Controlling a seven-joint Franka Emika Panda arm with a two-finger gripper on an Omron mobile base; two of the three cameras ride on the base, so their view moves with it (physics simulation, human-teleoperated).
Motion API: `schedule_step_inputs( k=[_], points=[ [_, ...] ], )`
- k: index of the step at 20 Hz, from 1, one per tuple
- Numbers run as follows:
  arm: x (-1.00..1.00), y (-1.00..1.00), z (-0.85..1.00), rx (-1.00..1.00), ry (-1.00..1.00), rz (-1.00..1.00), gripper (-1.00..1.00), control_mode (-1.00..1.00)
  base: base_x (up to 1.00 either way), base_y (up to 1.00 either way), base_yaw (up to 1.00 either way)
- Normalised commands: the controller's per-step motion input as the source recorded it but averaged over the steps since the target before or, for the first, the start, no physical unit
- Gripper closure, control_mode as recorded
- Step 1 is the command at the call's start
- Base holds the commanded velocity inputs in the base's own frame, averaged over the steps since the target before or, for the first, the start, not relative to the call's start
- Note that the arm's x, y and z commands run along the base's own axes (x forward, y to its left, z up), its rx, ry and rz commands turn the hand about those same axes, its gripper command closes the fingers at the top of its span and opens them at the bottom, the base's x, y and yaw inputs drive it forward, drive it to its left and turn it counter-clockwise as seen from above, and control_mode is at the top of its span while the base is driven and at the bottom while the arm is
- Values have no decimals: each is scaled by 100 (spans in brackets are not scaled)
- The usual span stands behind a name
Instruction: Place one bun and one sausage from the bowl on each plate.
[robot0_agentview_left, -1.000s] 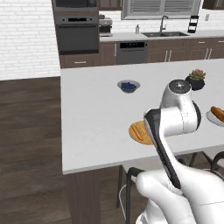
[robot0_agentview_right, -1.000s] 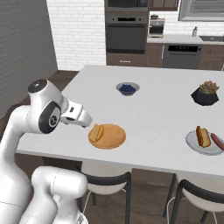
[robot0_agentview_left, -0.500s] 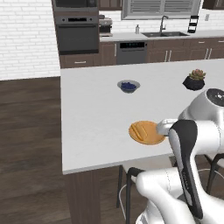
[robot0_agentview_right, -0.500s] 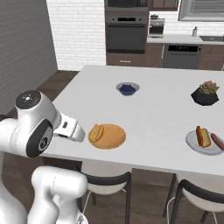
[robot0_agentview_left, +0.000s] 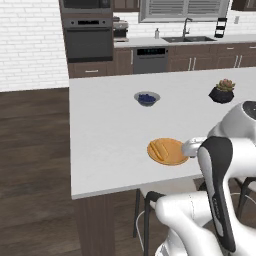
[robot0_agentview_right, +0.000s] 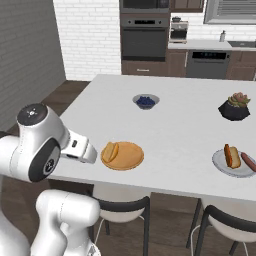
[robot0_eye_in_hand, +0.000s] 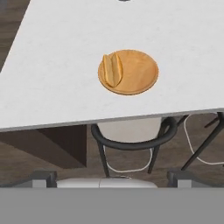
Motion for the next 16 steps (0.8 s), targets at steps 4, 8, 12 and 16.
schedule_step_inputs(
  k=[4, 8, 12, 16],
  points=[
    [-10, 0, 0, 0, -1, 0, -100, 100, -41, -14, -3],
    [0, 0, 0, 0, 0, 0, -100, 100, -36, -84, -1],
    [0, 0, 0, 0, 0, 0, -100, 100, -7, -100, 0],
    [0, 0, 0, 0, 0, 0, -100, 100, 0, -100, 0]
  ],
)
